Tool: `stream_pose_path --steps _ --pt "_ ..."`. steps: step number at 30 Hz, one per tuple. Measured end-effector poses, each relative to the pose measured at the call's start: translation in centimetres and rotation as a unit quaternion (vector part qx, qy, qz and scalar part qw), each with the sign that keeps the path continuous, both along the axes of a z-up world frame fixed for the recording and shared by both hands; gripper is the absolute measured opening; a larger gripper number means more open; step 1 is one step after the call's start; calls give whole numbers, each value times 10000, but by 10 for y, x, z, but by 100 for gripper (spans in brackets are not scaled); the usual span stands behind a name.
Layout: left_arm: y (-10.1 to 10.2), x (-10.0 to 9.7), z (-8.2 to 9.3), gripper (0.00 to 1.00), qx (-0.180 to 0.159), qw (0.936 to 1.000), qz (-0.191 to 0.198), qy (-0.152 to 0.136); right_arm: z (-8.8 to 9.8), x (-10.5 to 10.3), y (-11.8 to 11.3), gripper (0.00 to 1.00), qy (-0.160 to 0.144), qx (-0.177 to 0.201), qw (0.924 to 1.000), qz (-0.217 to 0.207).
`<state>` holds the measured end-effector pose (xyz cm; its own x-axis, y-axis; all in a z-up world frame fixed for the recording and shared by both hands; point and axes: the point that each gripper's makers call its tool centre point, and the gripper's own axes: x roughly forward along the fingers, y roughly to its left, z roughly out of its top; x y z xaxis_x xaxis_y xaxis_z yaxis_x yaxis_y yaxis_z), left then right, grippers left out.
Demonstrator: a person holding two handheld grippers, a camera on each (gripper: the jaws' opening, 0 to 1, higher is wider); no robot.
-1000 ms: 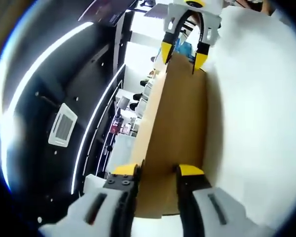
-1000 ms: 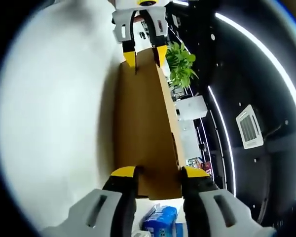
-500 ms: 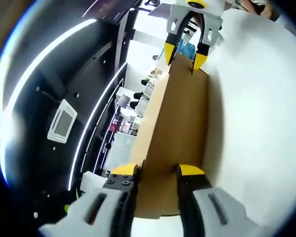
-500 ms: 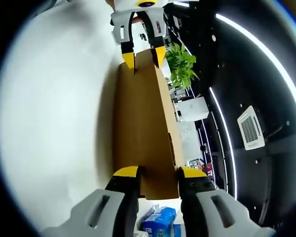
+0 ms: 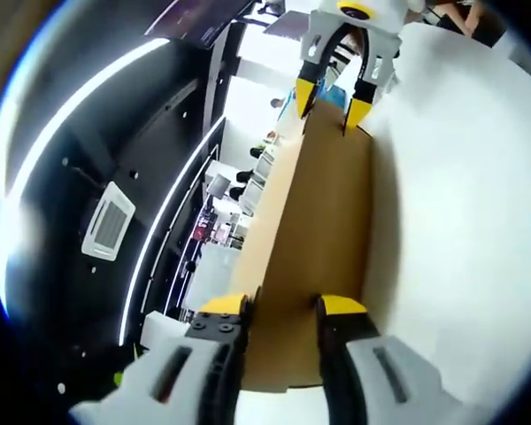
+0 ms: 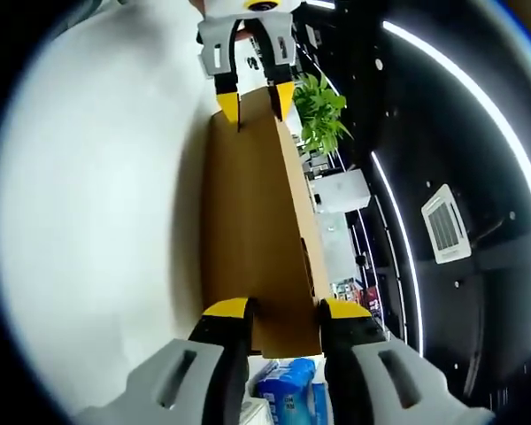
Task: Operate the shoe box by opening the lid, removing the specified soft item, and placing it in the target area until the item is outside and the box remains undamaged.
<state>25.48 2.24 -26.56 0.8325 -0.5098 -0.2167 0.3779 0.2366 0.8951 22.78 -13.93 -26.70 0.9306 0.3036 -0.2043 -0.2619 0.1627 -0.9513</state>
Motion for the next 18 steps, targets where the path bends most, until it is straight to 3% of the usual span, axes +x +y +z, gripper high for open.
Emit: stream_pose_path --steps 11,18 --pt "-17 -20 2 30 -50 10000 -65 41 3 -12 -18 30 -32 122 9999 -108" --pt "-21 -19 1 30 -79 9999 -73 76 1 -13 -24 31 -61 203 9996 -167"
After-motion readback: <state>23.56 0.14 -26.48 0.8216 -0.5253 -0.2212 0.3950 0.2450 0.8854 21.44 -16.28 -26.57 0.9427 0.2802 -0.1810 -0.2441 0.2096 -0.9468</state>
